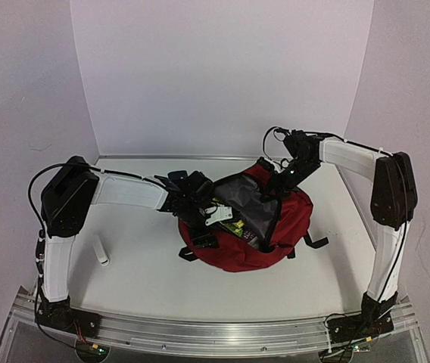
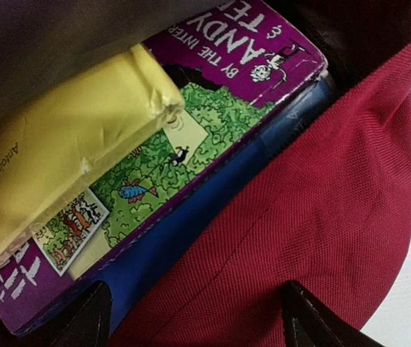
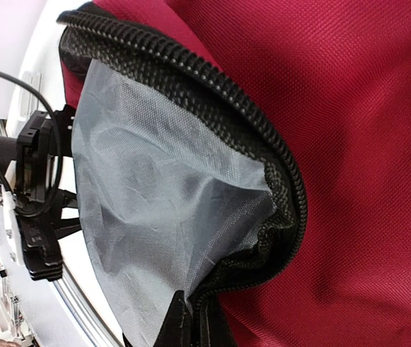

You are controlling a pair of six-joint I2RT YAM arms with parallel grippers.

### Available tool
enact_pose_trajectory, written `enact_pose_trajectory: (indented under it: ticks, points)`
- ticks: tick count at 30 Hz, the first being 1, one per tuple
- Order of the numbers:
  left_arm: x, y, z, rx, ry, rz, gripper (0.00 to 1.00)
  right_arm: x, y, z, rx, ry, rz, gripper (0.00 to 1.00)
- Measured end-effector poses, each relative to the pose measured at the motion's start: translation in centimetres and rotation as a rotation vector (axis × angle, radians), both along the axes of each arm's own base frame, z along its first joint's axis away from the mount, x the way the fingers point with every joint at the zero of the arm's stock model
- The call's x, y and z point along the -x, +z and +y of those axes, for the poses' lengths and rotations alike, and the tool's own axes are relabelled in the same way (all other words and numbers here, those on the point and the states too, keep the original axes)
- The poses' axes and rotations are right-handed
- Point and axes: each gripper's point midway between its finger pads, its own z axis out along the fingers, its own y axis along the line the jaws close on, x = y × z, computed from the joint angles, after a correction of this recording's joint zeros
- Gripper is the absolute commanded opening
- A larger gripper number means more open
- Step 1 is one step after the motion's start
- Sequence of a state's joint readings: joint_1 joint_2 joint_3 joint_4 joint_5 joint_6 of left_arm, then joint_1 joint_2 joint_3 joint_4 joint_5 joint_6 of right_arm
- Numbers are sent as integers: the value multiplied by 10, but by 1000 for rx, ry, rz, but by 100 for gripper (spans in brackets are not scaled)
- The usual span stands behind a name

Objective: Pack the student bag
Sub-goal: Adjust the student bag at the center of the board.

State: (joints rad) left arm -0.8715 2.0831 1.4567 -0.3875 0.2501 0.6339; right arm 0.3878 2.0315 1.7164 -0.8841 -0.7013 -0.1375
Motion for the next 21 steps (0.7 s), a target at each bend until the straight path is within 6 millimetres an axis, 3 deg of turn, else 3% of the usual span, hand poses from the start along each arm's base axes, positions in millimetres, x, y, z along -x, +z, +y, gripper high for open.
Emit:
enact_pose_trajectory:
  ticks: [4,15,21]
  points:
    - [2,-7,-6,-6,-15,44,64,0,0,0,0,0,0,0]
    - [17,5,-4,2,8,110,15,3,3,4,-15,10,1,0]
    - [32,22,-3,-7,16,122,0,6,7,11,-25,27,-3,0]
